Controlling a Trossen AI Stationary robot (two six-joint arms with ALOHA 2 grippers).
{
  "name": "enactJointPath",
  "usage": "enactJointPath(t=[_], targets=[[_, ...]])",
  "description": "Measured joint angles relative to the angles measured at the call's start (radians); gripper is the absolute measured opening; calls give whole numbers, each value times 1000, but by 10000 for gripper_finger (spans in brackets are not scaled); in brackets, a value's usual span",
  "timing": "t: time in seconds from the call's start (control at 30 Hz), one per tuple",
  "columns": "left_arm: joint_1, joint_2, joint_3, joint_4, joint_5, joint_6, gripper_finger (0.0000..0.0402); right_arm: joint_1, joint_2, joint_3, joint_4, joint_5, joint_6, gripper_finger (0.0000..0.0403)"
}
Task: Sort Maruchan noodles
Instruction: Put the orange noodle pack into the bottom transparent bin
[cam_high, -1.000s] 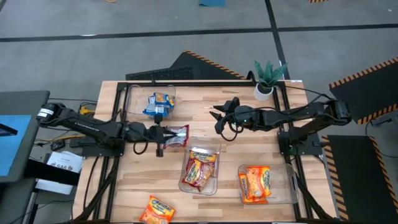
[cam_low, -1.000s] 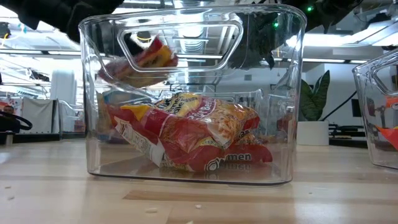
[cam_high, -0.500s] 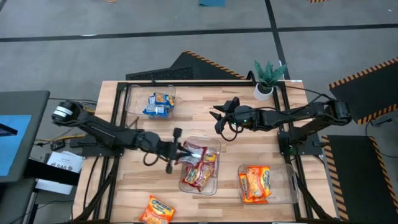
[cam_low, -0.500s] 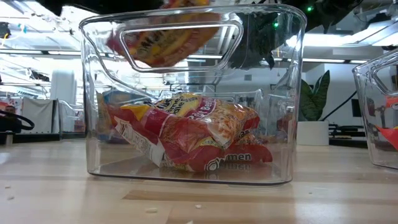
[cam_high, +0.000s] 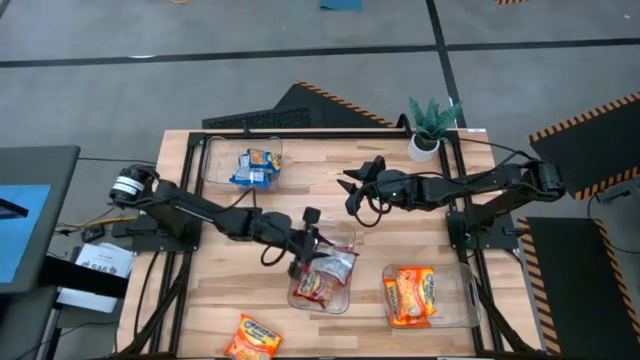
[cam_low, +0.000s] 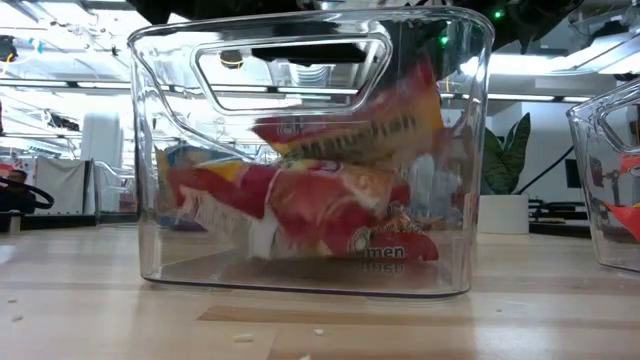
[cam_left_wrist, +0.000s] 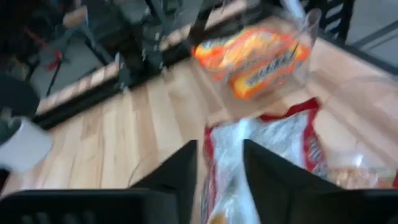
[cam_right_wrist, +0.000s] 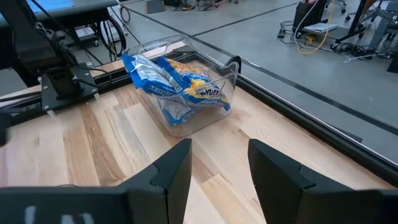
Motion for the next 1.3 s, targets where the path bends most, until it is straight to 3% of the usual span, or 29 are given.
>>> enactJointPath(t=[0.13, 0.27, 0.5, 0.73, 0.9, 1.03, 1.3], targets=[[2, -71, 13, -129, -38, -1, 184, 0, 0, 0, 0, 0, 0, 182], [3, -193, -1, -290, -30, -79, 220, 0, 0, 0, -4, 0, 0, 182], [-32, -433, -154, -348, 94, -278, 224, 1, 0, 0, -16, 0, 5, 182], [-217, -569, -278, -447, 197, -513, 219, 1, 0, 0, -13, 0, 6, 182], [-421, -548, -320, -380, 258, -712, 219, 1, 0, 0, -10, 0, 7, 182], [-561, -474, -320, -233, 250, -747, 219, 1, 0, 0, -5, 0, 9, 182], [-644, -329, -316, -131, 145, -791, 213, 1, 0, 0, -3, 0, 9, 182]])
